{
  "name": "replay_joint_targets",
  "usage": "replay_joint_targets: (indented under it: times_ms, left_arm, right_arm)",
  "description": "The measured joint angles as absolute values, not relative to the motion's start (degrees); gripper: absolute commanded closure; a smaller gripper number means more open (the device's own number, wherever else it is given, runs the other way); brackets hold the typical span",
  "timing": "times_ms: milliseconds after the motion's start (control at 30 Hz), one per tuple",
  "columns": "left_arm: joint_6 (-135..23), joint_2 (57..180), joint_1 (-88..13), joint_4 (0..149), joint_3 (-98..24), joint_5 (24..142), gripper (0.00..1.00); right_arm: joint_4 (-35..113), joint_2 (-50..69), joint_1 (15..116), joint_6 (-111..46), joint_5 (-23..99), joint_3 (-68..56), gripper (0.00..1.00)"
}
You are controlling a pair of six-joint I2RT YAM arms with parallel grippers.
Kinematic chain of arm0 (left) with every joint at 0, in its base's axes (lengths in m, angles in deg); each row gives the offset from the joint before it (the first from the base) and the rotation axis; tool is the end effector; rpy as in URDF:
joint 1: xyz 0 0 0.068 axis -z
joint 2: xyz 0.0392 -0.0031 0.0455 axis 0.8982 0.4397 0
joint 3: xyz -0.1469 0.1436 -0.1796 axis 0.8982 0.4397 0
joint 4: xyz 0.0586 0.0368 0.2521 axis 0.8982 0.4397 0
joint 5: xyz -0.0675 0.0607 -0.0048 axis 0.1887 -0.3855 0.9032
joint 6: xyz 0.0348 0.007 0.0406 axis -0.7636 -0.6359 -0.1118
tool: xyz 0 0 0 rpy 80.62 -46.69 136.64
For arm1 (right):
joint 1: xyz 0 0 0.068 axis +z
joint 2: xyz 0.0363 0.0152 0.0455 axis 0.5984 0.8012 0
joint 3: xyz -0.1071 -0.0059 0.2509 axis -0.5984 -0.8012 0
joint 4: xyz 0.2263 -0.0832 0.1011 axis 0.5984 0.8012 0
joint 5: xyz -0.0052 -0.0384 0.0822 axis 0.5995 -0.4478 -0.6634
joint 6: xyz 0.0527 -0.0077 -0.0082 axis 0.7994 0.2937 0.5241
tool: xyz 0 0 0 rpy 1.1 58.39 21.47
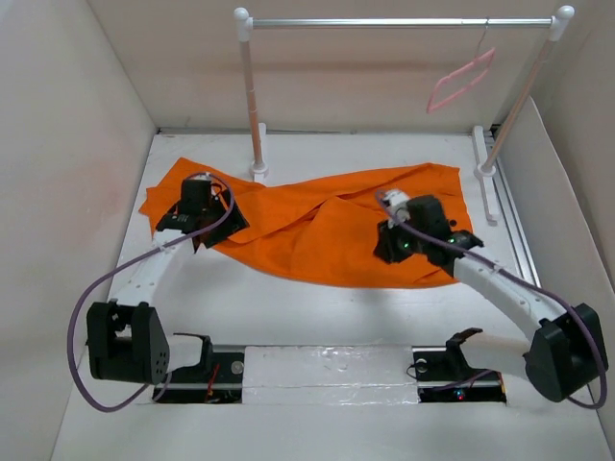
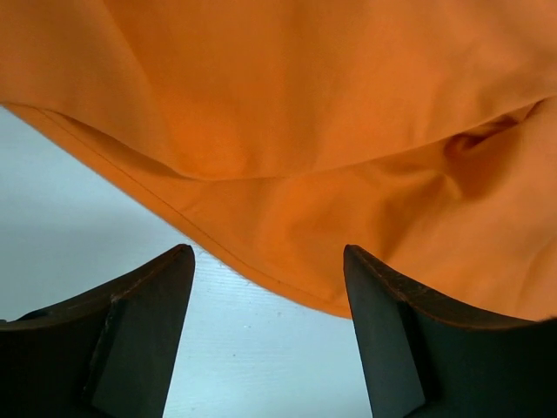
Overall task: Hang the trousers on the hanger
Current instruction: Flatten out the trousers at the center of the board.
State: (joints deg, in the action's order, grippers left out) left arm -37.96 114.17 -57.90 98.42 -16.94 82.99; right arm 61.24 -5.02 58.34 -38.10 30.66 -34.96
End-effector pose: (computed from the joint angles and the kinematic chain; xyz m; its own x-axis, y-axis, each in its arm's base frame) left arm 0.2667 -0.0332 0.2673 -0.6714 -0.4211 -0.6098 -0.1408 0.8803 -0.4530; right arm 0.2257 0.0991 0.2549 -0.6440 -0.2292 -0.7299 -0.5152 0.8352 0.1923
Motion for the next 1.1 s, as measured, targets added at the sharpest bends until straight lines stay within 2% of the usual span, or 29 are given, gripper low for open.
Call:
replay_joint_targets:
  times_ms: [33, 133, 233, 367, 433, 467, 500, 633, 667, 700, 767, 800, 833, 1100]
  left_arm:
    - [-37.8, 115.1, -56.8, 97.9, -16.0, 82.9, 0.35]
    - [-36.6, 118.1, -53.5, 96.2, -13.3, 82.5, 0.35]
    - [-34.2, 120.9, -51.7, 93.5, -9.8, 82.9, 0.35]
    - [-31.1, 123.3, -51.7, 90.6, -5.6, 82.8, 0.36]
    - [-29.6, 123.5, -51.7, 89.3, -5.0, 83.0, 0.41]
    - [-29.1, 123.5, -51.7, 88.0, -4.6, 82.8, 0.54]
    - [-28.5, 123.7, -51.7, 87.0, -4.2, 82.8, 0.61]
    - [-27.3, 124.1, -51.8, 85.1, -3.0, 82.1, 0.70]
    - [-27.0, 124.1, -51.8, 84.8, -2.9, 82.1, 0.89]
    - [-26.7, 124.2, -51.8, 84.6, -2.8, 81.8, 1.00]
    - [-26.2, 124.7, -51.8, 84.0, -2.5, 81.5, 1.00]
    - [-26.0, 124.6, -51.8, 84.0, -2.5, 81.4, 1.00]
    - [-25.9, 124.6, -51.8, 84.0, -2.4, 81.2, 1.00]
    - [-24.8, 116.4, -50.9, 89.9, 2.0, 81.1, 1.00]
  right_arm:
    - [61.4, -4.8, 62.4, -37.5, 31.4, -36.3, 0.47]
    - [59.8, -5.3, 69.3, -35.4, 32.3, -39.7, 0.37]
    - [58.2, -4.2, 71.8, -34.5, 33.6, -40.6, 0.34]
    - [56.4, 3.2, 75.8, -35.2, 35.1, -38.7, 0.34]
    - [55.9, 6.7, 77.8, -35.8, 35.5, -38.3, 0.34]
    - [55.8, 8.1, 78.6, -36.1, 35.8, -38.3, 0.35]
    - [55.8, 9.6, 79.2, -36.4, 36.0, -38.3, 0.36]
    - [55.0, 13.3, 80.5, -37.2, 37.4, -37.8, 0.45]
    - [54.6, 13.6, 80.8, -37.2, 38.1, -37.8, 0.52]
    - [54.1, 13.9, 81.2, -37.2, 39.3, -37.8, 0.72]
    - [53.2, 14.1, 81.5, -36.7, 40.8, -38.2, 0.86]
    - [52.7, 14.1, 81.8, -36.3, 41.7, -38.6, 0.97]
    - [52.4, 14.0, 82.1, -36.0, 42.4, -38.8, 1.00]
    - [53.2, 8.2, 91.4, -30.6, 47.6, -43.8, 1.00]
